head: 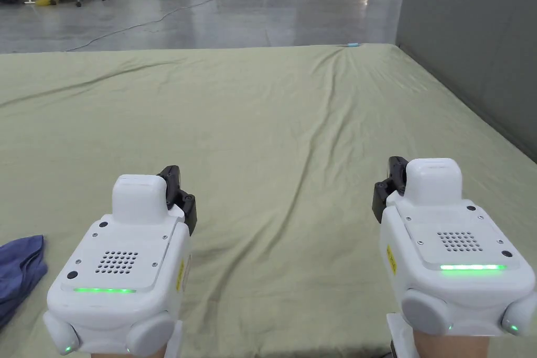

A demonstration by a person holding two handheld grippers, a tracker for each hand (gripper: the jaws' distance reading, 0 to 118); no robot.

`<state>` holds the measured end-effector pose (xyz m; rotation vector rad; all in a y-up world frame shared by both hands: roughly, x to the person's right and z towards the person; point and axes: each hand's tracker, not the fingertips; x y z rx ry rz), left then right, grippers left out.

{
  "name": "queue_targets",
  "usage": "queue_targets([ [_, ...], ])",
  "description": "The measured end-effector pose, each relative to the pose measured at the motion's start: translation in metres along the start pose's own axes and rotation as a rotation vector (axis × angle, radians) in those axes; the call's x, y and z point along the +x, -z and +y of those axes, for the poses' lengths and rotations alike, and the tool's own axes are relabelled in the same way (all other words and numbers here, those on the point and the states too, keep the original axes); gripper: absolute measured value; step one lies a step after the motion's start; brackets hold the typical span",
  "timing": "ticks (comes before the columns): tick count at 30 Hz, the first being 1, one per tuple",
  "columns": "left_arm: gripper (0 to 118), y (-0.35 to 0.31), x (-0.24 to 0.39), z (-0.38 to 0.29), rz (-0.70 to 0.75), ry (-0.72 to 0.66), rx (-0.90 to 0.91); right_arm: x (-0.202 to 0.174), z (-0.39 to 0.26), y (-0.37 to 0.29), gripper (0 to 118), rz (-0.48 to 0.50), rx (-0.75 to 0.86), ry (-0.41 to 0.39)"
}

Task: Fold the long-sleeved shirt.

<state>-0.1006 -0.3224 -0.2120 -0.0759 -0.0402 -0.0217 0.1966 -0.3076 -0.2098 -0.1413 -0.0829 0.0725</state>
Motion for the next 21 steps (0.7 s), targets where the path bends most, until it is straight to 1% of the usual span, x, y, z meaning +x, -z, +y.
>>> queue_targets([
  [11, 0, -0.015, -0.002, 0.003, 0.008, -0.008, 0.008, -0.009, 0.007, -0.012, 0, 0.035, 0.016, -0.012],
  [12, 0, -0.013, -0.003, 0.005, 0.003, -0.01, 0.0, -0.009, 0.007, -0.013, 4, 0.038, 0.021, -0.007],
  [13, 13, -0.013, -0.003, 0.005, -0.009, -0.013, -0.013, -0.009, 0.008, -0.012, 35, 0.038, 0.017, -0.004],
  [14, 34, -0.013, -0.003, 0.004, -0.017, -0.016, -0.013, -0.01, 0.009, -0.01, 69, 0.035, 0.013, -0.005],
  [15, 65, -0.012, -0.002, 0.004, -0.012, -0.016, -0.009, -0.011, 0.01, -0.008, 101, 0.034, 0.005, -0.013],
  [16, 108, -0.012, -0.002, 0.005, -0.006, -0.023, -0.005, -0.011, 0.01, -0.007, 118, 0.037, -0.005, -0.023],
  [17, 118, -0.01, -0.003, 0.006, -0.005, -0.039, -0.015, -0.013, 0.009, -0.005, 118, 0.027, -0.001, -0.033],
  [18, 117, -0.008, -0.004, 0.006, -0.008, -0.051, -0.018, -0.013, 0.008, -0.007, 118, -0.005, 0.035, -0.053],
  [19, 117, -0.013, -0.004, 0.006, -0.063, -0.083, 0.021, -0.016, 0.009, -0.009, 118, -0.013, 0.077, -0.055],
  [20, 117, -0.016, -0.005, 0.008, -0.023, -0.055, 0.074, -0.016, 0.008, -0.01, 118, -0.015, 0.096, -0.058],
  [21, 117, -0.017, -0.007, 0.005, -0.013, -0.056, 0.091, -0.017, 0.009, -0.008, 118, -0.018, 0.108, -0.067],
])
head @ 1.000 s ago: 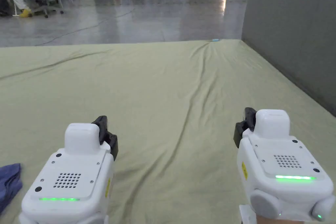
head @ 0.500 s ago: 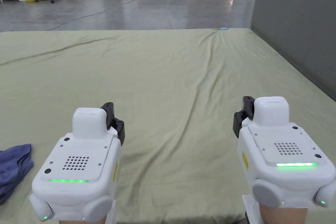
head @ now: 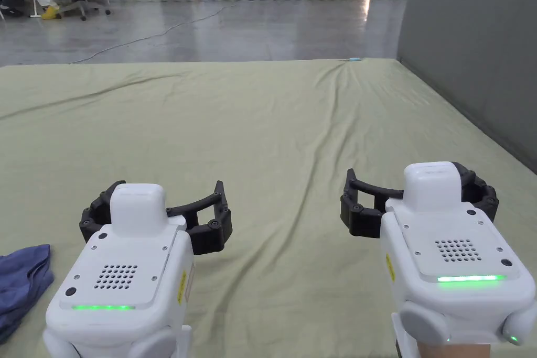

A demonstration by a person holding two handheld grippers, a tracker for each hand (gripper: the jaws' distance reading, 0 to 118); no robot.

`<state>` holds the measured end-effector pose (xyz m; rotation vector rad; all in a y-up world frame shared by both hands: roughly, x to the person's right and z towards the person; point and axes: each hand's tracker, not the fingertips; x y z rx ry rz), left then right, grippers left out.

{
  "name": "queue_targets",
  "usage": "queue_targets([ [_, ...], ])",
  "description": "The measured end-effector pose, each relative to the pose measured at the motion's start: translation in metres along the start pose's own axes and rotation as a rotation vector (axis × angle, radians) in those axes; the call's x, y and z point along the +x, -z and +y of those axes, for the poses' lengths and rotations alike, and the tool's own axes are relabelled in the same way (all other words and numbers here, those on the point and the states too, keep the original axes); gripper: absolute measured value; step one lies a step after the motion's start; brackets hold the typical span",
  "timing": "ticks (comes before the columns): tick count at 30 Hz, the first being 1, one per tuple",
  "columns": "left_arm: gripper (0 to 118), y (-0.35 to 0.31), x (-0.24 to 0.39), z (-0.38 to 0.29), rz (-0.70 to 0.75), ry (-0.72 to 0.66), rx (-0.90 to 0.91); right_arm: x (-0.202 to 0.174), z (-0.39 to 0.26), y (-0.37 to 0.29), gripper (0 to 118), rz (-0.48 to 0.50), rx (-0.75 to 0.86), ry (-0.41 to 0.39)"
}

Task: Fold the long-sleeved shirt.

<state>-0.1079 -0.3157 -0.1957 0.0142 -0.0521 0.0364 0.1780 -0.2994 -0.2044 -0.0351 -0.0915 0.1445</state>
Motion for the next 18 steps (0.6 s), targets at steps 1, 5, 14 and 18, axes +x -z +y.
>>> queue_targets([
  [1, 117, 0.0, 0.0, 0.0, 0.016, 0.014, -0.002, -0.002, 0.001, 0.003, 118, -0.007, -0.003, -0.013],
  [5, 117, 0.011, -0.001, -0.007, 0.068, 0.071, -0.096, 0.004, 0.001, 0.003, 118, 0.01, -0.023, 0.053],
  [14, 117, 0.01, -0.002, -0.007, 0.055, 0.069, -0.068, 0.006, -0.002, 0.004, 118, 0.004, -0.023, 0.006],
  [18, 117, 0.009, -0.001, -0.004, 0.055, 0.07, -0.059, 0.009, 0.0, 0.003, 118, 0.012, -0.025, 0.028],
])
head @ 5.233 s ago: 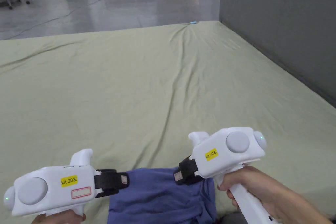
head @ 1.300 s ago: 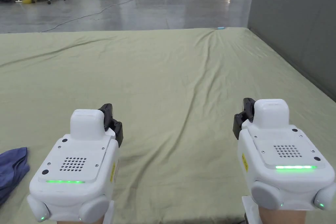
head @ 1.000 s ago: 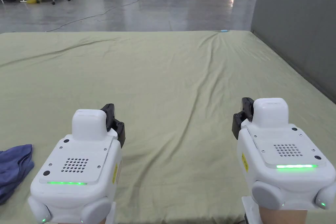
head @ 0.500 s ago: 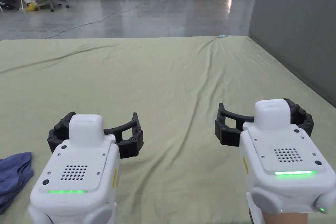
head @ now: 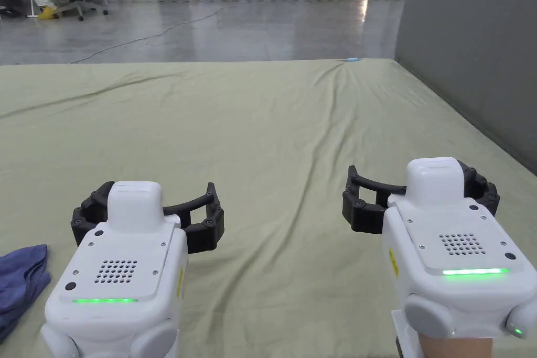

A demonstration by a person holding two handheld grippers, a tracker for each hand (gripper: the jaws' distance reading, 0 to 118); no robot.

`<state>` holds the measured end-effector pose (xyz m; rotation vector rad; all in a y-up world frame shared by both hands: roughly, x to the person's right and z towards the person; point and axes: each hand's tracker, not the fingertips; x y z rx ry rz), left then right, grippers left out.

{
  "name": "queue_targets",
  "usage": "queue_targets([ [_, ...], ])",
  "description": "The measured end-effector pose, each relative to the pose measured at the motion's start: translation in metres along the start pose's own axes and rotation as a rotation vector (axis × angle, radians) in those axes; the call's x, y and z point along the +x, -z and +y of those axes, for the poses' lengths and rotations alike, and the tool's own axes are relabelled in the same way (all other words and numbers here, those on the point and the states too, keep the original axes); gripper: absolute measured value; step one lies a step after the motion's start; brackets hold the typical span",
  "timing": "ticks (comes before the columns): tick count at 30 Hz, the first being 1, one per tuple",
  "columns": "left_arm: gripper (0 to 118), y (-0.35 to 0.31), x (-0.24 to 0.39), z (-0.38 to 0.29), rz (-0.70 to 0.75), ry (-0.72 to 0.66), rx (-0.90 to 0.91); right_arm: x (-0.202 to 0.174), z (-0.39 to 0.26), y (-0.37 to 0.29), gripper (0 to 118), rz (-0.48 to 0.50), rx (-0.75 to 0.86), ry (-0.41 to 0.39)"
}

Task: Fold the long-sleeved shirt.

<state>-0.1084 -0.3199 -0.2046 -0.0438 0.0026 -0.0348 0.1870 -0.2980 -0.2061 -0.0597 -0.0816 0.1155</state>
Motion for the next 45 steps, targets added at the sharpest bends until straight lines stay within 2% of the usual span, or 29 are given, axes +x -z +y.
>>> queue_targets([
  [12, 117, -0.0015, -0.002, -0.0015, 0.014, 0.002, -0.021, 0.0092, 0.0022, -0.0034, 118, -0.004, 0.006, 0.031],
  [20, 117, -0.0031, -0.0017, 0.0013, 0.01, 0.006, -0.003, 0.0057, -0.0022, -0.0038, 118, 0.005, -0.006, 0.004],
  [37, 117, -0.0059, -0.0017, 0.0008, 0.008, 0.013, 0.004, 0.0077, -0.0015, -0.0067, 118, 0.014, 0.007, 0.029],
  [45, 117, -0.0086, -0.0024, -0.0015, 0.009, -0.008, -0.001, 0.0077, -0.0017, -0.0089, 118, 0.006, 0.011, 0.013],
])
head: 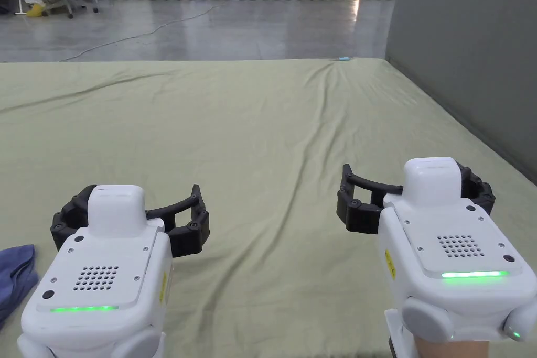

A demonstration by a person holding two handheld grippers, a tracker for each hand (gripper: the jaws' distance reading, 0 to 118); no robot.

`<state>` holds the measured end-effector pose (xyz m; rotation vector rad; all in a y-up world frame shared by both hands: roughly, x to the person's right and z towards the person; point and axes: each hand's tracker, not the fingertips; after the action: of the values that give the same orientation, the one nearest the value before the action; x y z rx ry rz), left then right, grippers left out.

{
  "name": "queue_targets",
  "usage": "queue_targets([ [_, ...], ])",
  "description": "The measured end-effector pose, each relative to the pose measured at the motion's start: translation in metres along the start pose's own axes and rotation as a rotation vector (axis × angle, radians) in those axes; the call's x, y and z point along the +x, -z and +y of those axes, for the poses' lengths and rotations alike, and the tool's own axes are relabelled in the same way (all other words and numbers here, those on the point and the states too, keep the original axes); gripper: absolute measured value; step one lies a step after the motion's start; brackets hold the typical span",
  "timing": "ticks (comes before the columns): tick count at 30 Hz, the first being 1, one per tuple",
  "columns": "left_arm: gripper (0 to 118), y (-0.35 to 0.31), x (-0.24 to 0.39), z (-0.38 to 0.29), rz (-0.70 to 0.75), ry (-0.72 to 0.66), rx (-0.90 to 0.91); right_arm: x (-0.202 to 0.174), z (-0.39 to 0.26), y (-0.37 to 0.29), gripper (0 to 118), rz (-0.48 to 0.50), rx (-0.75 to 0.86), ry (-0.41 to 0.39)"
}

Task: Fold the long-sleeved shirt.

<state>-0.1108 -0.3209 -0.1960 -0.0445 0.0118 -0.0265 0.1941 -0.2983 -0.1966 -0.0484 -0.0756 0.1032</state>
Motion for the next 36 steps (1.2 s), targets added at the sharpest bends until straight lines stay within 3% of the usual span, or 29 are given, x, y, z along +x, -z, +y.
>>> queue_targets([
  [36, 117, -0.0047, 0.0028, -0.0032, -0.029, 0.006, 0.015, -0.0004, -0.0053, -0.0008, 118, -0.008, -0.021, 0.017],
])
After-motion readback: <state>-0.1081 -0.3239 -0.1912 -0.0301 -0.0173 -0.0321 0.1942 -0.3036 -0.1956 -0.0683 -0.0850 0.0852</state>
